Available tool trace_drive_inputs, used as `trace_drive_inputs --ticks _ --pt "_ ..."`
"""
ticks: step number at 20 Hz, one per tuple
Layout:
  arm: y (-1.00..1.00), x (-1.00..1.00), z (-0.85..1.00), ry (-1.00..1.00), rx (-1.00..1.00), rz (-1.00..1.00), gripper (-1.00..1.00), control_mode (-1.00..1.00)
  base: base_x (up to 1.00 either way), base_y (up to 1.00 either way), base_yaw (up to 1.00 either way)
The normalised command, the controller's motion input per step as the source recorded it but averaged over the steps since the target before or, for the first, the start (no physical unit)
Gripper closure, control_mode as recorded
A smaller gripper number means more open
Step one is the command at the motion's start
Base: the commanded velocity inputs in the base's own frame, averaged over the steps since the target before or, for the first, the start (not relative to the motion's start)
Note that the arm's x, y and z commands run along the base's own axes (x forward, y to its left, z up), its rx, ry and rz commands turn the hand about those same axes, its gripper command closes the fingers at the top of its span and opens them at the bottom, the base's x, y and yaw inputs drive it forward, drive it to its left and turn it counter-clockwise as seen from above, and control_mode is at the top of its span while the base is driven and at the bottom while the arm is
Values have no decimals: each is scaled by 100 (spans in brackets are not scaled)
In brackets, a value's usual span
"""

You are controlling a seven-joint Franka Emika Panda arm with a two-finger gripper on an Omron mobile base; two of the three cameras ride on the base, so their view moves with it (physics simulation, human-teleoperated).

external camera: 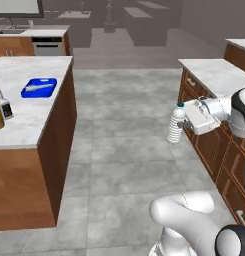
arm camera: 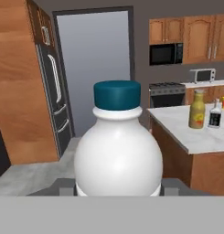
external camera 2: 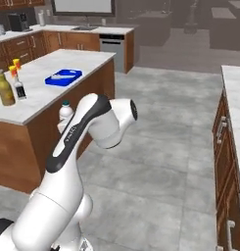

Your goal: Place the drinks on the dining counter in a tight cluster.

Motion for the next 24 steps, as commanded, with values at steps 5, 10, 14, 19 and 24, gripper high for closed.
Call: trace_drive_inputs --ticks 5,10,14,19,24 --pt "0 0 0 0 0 0 100 100 100 -13 6" --pt "0 0 0 0 0 0 100 100 79 -27 30" --pt "0 0 0 0 0 0 100 100 90 0 67" --pt "0 0 0 0 0 0 100 100 65 0 93" --pt "0 0 0 0 0 0 100 100 40 -13 93"
